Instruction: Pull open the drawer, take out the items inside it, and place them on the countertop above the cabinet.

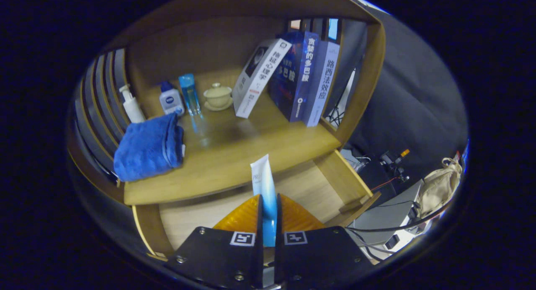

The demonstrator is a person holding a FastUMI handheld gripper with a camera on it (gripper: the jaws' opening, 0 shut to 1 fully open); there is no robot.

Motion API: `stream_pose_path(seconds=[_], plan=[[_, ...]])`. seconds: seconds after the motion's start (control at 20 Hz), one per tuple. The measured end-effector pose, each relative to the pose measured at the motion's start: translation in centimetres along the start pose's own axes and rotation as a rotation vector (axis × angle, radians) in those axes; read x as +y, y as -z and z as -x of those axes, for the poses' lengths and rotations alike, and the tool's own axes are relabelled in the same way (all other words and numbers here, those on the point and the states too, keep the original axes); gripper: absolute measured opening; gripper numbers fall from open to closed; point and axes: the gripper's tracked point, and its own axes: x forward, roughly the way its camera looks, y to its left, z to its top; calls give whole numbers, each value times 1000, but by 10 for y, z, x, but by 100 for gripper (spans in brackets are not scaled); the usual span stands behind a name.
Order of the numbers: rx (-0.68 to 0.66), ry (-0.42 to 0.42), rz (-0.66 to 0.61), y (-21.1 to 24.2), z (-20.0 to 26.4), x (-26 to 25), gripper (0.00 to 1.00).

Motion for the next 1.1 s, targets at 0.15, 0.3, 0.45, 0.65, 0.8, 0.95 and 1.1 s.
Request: stream_pose_path(seconds=[0.15, 0.3, 0.45, 0.65, 0.8, 0.95, 1.1], plan=[[-41, -42, 11, -24, -7, 10, 11], [-76, -158, 1, -49, -29, 37, 11], [-94, -239, -1, -66, -52, 57, 11], [-103, -315, -41, -83, -78, 71, 11], [-135, -381, -85, -93, -91, 81, 11], [-156, -416, -124, -95, -97, 82, 17], [-175, -445, -119, -95, -98, 83, 17]])
